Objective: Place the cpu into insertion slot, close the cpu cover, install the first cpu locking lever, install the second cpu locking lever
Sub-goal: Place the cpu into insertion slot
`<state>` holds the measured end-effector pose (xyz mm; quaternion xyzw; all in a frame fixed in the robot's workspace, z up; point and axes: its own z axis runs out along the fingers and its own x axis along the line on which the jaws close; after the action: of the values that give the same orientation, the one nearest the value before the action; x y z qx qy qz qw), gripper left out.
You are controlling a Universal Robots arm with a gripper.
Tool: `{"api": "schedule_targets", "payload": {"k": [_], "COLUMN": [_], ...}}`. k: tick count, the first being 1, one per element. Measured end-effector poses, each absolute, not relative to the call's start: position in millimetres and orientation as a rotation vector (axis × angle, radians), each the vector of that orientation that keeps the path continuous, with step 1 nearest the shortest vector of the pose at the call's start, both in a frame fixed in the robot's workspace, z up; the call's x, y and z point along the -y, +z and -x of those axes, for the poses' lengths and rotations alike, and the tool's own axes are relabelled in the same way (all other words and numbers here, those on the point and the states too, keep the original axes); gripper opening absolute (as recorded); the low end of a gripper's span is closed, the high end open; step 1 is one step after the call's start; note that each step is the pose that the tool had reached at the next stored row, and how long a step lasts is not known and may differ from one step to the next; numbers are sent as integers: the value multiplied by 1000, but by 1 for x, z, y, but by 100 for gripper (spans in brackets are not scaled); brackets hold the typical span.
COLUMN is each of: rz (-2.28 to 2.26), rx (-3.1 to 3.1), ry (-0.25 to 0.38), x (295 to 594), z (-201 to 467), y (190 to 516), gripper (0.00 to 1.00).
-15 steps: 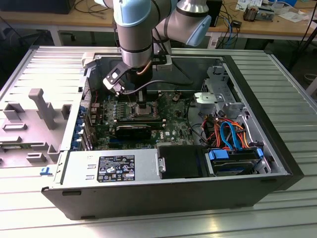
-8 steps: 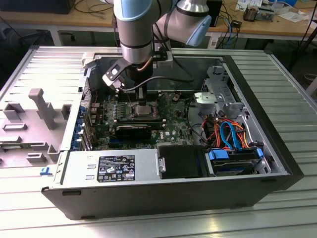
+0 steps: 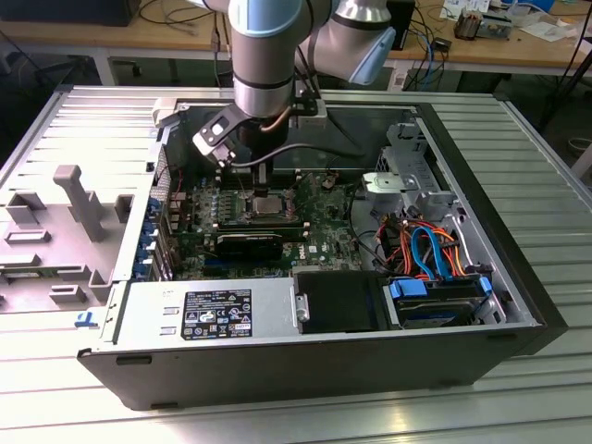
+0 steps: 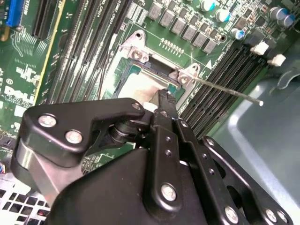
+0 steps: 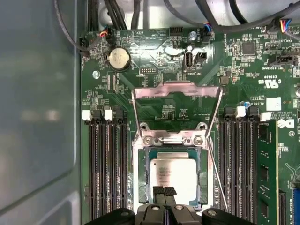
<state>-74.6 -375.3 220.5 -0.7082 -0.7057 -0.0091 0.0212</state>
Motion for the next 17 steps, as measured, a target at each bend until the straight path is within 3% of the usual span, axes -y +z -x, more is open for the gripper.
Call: {"api": "schedule_targets", "payload": {"k": [17], "rz": [2140], "rx": [2220], "ry": [-8], "x": [387], "z": [65], "y": [225], "gripper": [11]}}
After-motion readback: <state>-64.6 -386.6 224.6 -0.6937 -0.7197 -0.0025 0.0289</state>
